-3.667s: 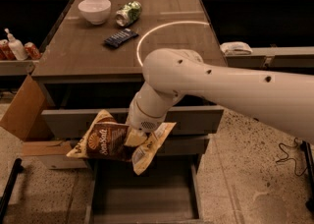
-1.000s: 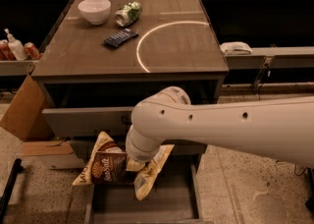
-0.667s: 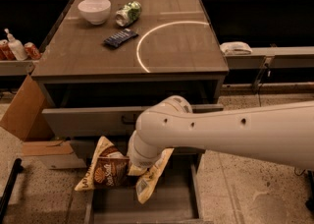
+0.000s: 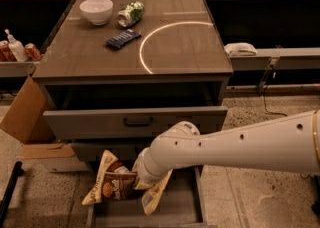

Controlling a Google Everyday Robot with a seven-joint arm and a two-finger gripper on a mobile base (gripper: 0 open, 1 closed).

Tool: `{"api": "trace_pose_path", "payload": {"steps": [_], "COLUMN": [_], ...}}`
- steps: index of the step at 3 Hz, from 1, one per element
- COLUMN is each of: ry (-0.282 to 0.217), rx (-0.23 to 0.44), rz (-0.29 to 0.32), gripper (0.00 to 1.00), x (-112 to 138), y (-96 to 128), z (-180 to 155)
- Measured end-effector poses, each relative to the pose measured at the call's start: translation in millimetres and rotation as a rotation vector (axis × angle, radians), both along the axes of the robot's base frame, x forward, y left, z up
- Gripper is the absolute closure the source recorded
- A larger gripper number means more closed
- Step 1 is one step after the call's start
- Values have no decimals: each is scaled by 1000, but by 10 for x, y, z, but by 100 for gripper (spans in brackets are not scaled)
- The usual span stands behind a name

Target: Place brown chip bag into bottom drawer

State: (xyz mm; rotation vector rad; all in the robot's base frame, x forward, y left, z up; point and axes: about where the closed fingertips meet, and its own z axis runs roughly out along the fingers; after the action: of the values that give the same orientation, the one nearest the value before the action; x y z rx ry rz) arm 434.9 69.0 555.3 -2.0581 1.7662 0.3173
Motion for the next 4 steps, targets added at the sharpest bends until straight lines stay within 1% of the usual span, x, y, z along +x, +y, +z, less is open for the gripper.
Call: {"api": "trace_pose_path", "payload": {"steps": [1, 2, 3, 4], "ry": [0, 55, 57, 44], "rx": [44, 110, 112, 125], "rz": [0, -14, -13, -1], "gripper": [100, 100, 100, 100], "x": [34, 20, 21, 97], "y": [39, 67, 74, 88], "z": [-305, -799, -828, -1102]}}
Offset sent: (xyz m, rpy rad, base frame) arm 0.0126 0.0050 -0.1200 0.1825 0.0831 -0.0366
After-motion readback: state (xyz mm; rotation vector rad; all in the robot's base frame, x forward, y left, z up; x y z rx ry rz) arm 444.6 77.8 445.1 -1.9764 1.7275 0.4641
